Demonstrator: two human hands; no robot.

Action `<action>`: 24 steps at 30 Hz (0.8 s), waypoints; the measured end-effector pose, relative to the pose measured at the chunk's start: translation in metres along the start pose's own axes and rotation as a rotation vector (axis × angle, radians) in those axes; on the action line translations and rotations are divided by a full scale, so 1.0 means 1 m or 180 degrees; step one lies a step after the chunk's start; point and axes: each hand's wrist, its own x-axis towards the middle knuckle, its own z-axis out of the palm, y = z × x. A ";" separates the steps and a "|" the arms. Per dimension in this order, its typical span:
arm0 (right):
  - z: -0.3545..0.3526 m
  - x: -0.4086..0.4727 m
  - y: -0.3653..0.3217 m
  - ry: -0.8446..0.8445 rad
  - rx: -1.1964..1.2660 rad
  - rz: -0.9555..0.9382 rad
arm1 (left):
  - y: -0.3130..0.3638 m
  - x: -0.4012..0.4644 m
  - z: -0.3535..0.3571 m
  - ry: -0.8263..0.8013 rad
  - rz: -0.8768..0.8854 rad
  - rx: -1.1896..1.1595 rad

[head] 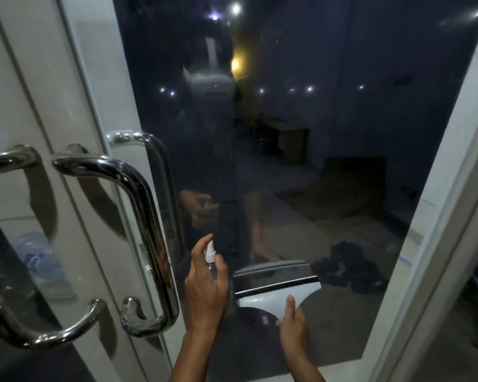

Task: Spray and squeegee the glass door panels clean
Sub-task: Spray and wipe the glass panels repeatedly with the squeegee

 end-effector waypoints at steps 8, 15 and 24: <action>0.034 -0.049 -0.129 -0.0155 -0.0093 -0.1493 | 0.057 0.078 -0.030 0.0492 0.0677 -0.0264; 0.064 -0.083 -0.283 -0.0359 -0.3255 -0.3965 | 0.079 0.110 -0.052 0.0742 0.0826 -0.0443; 0.018 -0.051 -0.329 0.0211 -0.3946 -0.4035 | 0.084 0.124 -0.042 0.0627 0.0778 -0.0384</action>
